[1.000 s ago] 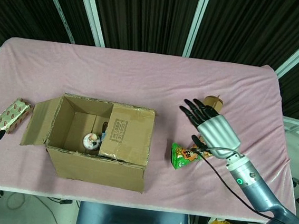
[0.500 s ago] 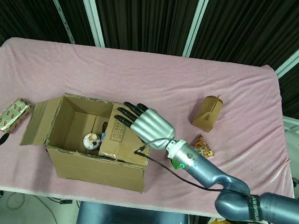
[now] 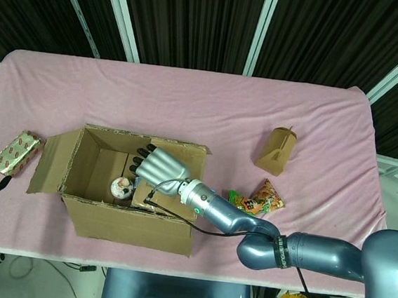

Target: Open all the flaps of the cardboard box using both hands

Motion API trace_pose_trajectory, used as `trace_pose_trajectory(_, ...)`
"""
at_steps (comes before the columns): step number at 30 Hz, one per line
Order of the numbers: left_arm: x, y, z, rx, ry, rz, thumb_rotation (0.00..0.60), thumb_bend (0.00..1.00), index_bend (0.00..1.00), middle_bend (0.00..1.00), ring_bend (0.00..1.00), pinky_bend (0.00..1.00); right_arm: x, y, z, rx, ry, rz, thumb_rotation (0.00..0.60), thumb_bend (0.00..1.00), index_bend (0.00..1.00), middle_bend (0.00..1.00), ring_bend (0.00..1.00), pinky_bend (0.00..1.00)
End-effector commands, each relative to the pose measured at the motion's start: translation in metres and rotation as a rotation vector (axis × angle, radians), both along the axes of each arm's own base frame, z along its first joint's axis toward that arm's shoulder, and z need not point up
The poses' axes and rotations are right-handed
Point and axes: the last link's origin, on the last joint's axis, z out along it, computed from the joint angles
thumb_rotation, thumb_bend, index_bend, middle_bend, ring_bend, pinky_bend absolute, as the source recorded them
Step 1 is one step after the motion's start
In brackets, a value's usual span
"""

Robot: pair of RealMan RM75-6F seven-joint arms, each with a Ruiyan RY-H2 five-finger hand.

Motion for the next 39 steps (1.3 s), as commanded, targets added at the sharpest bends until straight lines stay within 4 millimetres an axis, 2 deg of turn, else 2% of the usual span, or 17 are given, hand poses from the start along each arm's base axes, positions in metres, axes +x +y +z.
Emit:
trace_pose_trajectory(1,0.0,0.001,0.0,-0.005,-0.003,0.003,0.6,0.2,0.0,0.0,0.0,0.0,0.001,0.0,-0.013,0.013,0.022,0.0,0.6,0.98,0.37,0.32,0.2,0.25)
trace_pose_trajectory(9,-0.001,0.002,-0.001,-0.007,-0.009,0.002,0.6,0.21,0.0,0.0,0.0,0.0,0.002,-0.001,-0.032,0.017,0.045,0.002,0.6,0.98,0.42,0.36,0.23,0.25)
trace_pose_trajectory(15,-0.001,0.003,-0.001,-0.007,-0.015,0.004,0.6,0.21,0.0,0.0,0.0,0.0,0.004,-0.003,-0.036,0.01,0.045,0.015,0.6,0.98,0.42,0.36,0.23,0.25)
trace_pose_trajectory(24,-0.001,0.004,0.0,-0.005,-0.019,0.003,0.6,0.21,0.0,0.0,0.0,0.0,0.006,-0.002,-0.042,-0.052,0.122,0.122,0.6,0.99,0.49,0.39,0.22,0.25)
trace_pose_trajectory(30,-0.001,0.004,0.0,-0.003,-0.022,0.001,0.6,0.21,0.0,0.0,0.0,0.0,0.011,-0.002,-0.036,-0.12,0.137,0.196,0.6,0.99,0.52,0.39,0.22,0.25)
trace_pose_trajectory(39,0.001,0.004,0.001,-0.002,-0.034,-0.007,0.6,0.21,0.0,0.0,0.0,0.0,0.011,0.0,-0.009,-0.209,0.172,0.25,0.6,0.99,0.52,0.39,0.22,0.25)
